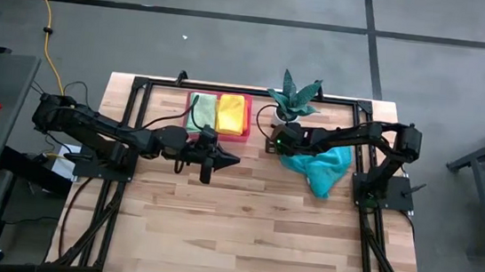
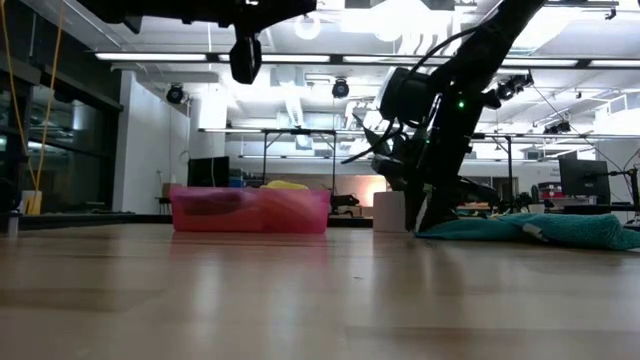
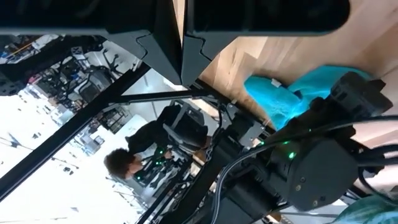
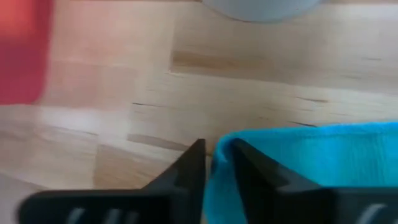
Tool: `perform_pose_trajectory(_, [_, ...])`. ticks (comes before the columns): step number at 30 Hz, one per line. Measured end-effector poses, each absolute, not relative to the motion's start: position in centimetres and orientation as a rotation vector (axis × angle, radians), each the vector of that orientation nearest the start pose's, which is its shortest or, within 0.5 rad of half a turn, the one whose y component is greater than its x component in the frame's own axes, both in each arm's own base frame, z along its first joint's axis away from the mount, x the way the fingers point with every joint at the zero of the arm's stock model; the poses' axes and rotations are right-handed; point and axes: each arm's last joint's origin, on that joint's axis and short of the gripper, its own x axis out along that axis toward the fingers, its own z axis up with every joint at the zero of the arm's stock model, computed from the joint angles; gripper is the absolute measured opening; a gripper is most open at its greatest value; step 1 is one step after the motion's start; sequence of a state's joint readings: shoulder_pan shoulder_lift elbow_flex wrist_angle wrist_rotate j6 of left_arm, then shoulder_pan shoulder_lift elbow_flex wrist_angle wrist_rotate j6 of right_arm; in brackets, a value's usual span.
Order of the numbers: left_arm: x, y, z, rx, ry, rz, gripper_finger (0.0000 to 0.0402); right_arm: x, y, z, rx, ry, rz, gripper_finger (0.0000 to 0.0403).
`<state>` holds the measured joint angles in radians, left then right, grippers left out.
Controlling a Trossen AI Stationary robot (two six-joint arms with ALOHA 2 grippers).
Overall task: Fold microfiber towels
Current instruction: Fold the blue microfiber towel
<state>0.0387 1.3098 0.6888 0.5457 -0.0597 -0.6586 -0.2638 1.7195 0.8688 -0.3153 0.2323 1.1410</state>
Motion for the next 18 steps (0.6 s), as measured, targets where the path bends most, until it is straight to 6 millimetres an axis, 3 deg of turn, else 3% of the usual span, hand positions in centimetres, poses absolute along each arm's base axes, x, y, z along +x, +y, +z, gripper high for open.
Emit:
perform_pose_trajectory(5, [28.1,1.2,25.4,-0.616,0.095,0.108,0.0,30.0,-8.6,13.8,0.996,0.743,-0.937,0.0008])
perform_pose_trajectory(9, [26.8,1.5,25.4,-0.608,0.181,0.198,0.0,30.5,-7.8,15.9,1.018,0.673,-0.818,0.0005])
perform_pose_trajectory(13, [25.3,1.9,25.2,-0.563,0.264,0.343,0.0,31.1,-6.6,19.3,1.011,0.551,-0.702,0.0003])
perform_pose_trajectory(18, [25.0,2.1,24.8,-0.558,0.286,0.459,0.0004,32.0,-5.4,22.0,1.007,0.48,-0.614,0.0001])
